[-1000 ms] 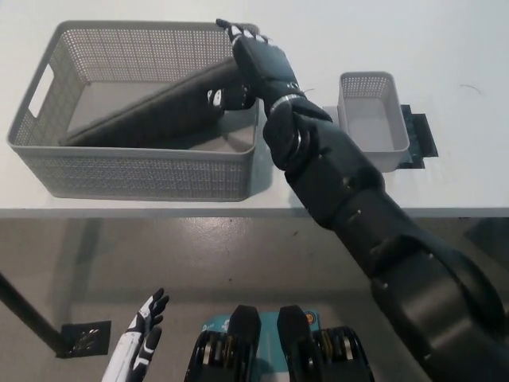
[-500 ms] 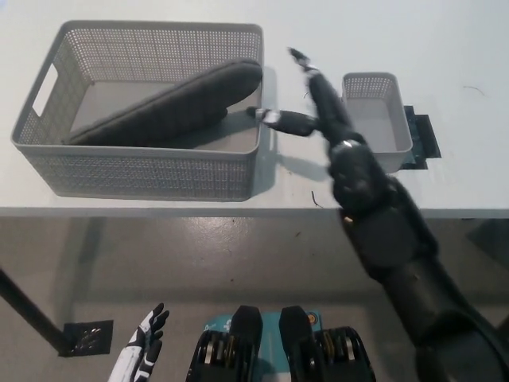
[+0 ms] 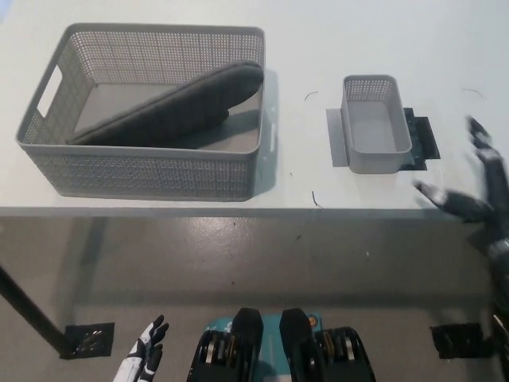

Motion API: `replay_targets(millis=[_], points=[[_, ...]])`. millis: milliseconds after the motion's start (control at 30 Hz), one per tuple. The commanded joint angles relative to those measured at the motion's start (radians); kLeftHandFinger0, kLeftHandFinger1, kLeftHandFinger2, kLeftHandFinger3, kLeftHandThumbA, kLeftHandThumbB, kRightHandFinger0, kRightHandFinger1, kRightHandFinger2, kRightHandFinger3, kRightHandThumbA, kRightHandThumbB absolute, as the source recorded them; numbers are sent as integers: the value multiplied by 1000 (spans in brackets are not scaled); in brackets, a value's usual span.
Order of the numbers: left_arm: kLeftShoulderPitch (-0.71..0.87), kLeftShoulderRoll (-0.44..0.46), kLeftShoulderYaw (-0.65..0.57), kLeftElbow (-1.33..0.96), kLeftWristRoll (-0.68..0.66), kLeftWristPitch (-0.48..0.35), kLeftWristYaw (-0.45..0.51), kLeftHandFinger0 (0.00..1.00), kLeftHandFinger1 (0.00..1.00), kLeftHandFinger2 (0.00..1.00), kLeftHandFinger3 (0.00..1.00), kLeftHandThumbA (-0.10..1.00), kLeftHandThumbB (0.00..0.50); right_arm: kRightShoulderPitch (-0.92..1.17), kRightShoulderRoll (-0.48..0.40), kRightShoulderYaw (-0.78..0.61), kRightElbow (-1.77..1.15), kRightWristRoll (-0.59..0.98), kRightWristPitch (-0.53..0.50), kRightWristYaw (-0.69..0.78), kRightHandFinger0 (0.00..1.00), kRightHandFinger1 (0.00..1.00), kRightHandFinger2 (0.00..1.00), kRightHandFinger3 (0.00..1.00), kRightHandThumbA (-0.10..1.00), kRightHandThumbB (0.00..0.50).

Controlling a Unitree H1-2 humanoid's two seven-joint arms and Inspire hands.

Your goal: Usethe right hand to pick up a oven gloves on top of a leveled container and place it into another larger container on the left side

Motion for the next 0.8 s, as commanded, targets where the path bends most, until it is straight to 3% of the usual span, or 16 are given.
replay_targets(millis=[0, 100, 200, 233, 400, 500, 567, 667, 700, 767], points=[[2, 13, -51, -37, 19, -49, 0, 1000, 1000, 1000, 1000, 1000, 45, 527, -296, -108, -1152, 870, -460, 75, 1000, 1000, 1000, 1000, 1000, 449], [5, 12, -52, -42, 29, -49, 6, 1000, 1000, 1000, 1000, 1000, 54, 656, -258, 42, -1109, 881, -515, 183, 1000, 1000, 1000, 1000, 1000, 412], [7, 10, -50, -45, 36, -49, 11, 1000, 1000, 1000, 1000, 1000, 66, 717, -234, 123, -1085, 863, -516, 231, 1000, 1000, 1000, 1000, 1000, 416], [6, 11, -51, -43, 32, -49, 12, 1000, 1000, 1000, 1000, 1000, 44, 759, -228, 173, -1061, 846, -504, 271, 1000, 1000, 1000, 1000, 1000, 441], [-28, 24, -45, -37, 20, -49, 8, 1000, 1000, 1000, 1000, 1000, 37, 772, -104, 253, -821, 664, -503, 341, 1000, 1000, 1000, 1000, 1000, 449], [-32, 24, -46, -35, 30, -49, 12, 1000, 1000, 1000, 1000, 1000, 71, 758, -13, 273, -671, 481, -446, 284, 1000, 1000, 1000, 1000, 1000, 426], [-40, 26, -44, -34, 29, -49, 14, 1000, 1000, 1000, 1000, 1000, 70, 723, 17, 283, -588, 411, -427, 269, 1000, 1000, 1000, 1000, 1000, 347], [-69, 26, -39, -26, 15, -49, 12, 1000, 1000, 1000, 1000, 1000, 60, 624, 44, 286, -438, 296, -427, 247, 1000, 1000, 1000, 1000, 1000, 294], [-81, 27, -38, -22, 13, -49, 14, 1000, 1000, 1000, 1000, 1000, 52, 589, 41, 286, -405, 275, -410, 248, 1000, 1000, 1000, 1000, 1000, 298], [-112, 27, -39, -8, 12, -49, 21, 1000, 1000, 1000, 1000, 1000, 40, 496, 31, 283, -307, 245, -369, 257, 1000, 1000, 1000, 1000, 1000, 248]])
